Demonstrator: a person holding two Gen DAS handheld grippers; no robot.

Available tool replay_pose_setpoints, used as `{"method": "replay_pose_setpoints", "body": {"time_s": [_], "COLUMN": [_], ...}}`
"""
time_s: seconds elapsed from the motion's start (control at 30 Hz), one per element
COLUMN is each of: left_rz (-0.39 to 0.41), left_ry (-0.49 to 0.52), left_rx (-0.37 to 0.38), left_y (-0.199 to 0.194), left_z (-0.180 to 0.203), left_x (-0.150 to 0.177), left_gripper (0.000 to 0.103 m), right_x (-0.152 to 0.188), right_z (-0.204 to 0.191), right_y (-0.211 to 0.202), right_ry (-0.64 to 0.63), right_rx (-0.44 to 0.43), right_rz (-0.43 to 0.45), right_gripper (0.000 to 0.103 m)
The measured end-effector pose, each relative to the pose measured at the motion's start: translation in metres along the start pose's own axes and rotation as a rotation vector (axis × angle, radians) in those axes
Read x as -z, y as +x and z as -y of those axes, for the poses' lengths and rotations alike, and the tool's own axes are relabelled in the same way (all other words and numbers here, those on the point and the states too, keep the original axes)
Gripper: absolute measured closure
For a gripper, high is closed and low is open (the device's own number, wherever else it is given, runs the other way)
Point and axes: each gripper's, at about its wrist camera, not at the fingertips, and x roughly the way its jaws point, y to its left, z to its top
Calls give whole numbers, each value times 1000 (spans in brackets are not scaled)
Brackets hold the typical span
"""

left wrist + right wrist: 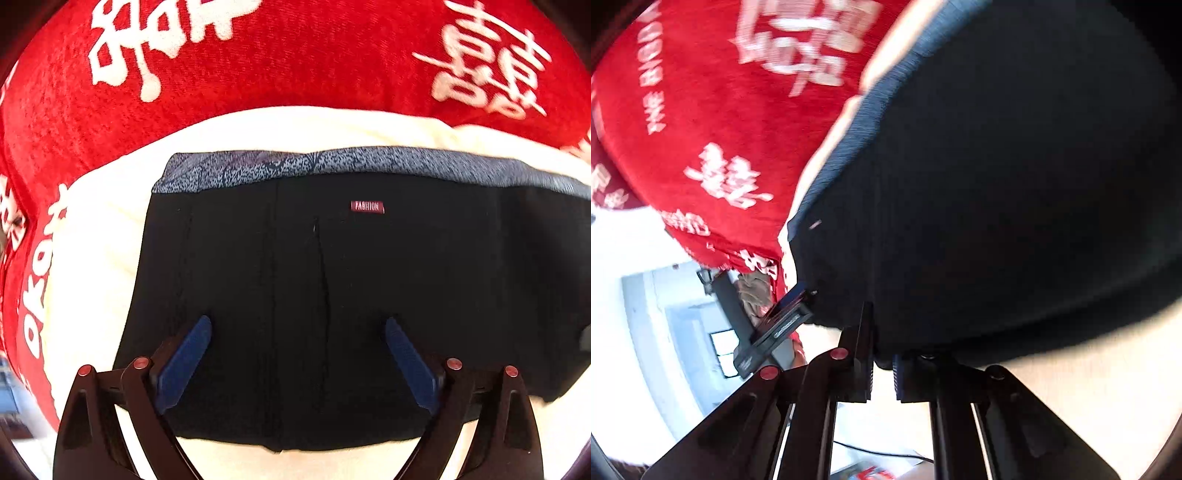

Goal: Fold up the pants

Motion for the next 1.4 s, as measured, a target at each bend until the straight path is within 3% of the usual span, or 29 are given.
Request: {"method": "replay_pose_setpoints", "body": {"time_s": [0.13, 0.27, 0.33, 0.4, 0.5, 0.6, 0.63, 0.67, 0.73, 0.8, 0.87, 0.9, 0.97, 1.0, 1.1, 1.23, 1.3, 1.4], "left_rz": [13, -12, -19, 7, 35, 33, 12, -7, 26, -32, -62, -52, -4, 27, 73, 34, 53, 46], "left_ry": [44, 46, 41, 30, 48, 53, 57, 69, 34, -11, -18, -21, -31, -36, -45, -66, -98, -114], "left_rx": [11, -44, -41, 15, 100, 148, 144, 123, 123, 134, 99, 103, 122, 128, 104, 37, 28, -3], "left_y": [3, -3, -17, -30, -39, -26, -16, -6, -3, -3, -8, -11, -19, -20, -7, 41, 47, 44], "left_z": [-6, 2, 18, 36, 80, 131, 145, 155, 155, 144, 142, 143, 151, 159, 175, 191, 185, 172], "left_x": [11, 12, 11, 2, -4, -13, -13, -11, -4, -4, -12, -17, -40, -57, -97, -131, -138, -141], "left_gripper": [6, 6, 6, 6, 6, 6, 6, 6, 5, 5, 5, 5, 5, 5, 5, 5, 5, 5], "right_x": [21, 27, 25, 18, -11, -46, -53, -54, -56, -58, -61, -67, -85, -97, -129, -156, -164, -180], "right_z": [18, 30, 21, 13, 1, 5, 14, 28, 48, 62, 60, 52, 34, 24, 8, 21, 25, 31], "right_y": [8, 7, -10, -44, -76, -84, -83, -88, -104, -133, -152, -157, -152, -146, -115, -84, -90, -115], "right_ry": [58, 86, -5, -99, -179, -251, -274, -286, -248, -127, -93, -119, -202, -241, -316, -361, -383, -411], "right_rx": [87, 60, 149, 223, 327, 432, 502, 555, 517, 505, 508, 495, 485, 486, 474, 523, 487, 611], "right_rz": [7, -32, -40, 9, 87, 105, 87, 78, 94, 137, 172, 184, 183, 176, 126, 49, 78, 157], "right_gripper": [95, 89, 84, 84, 84, 84, 85, 97, 103, 103, 97, 94, 74, 71, 70, 73, 76, 76]}}
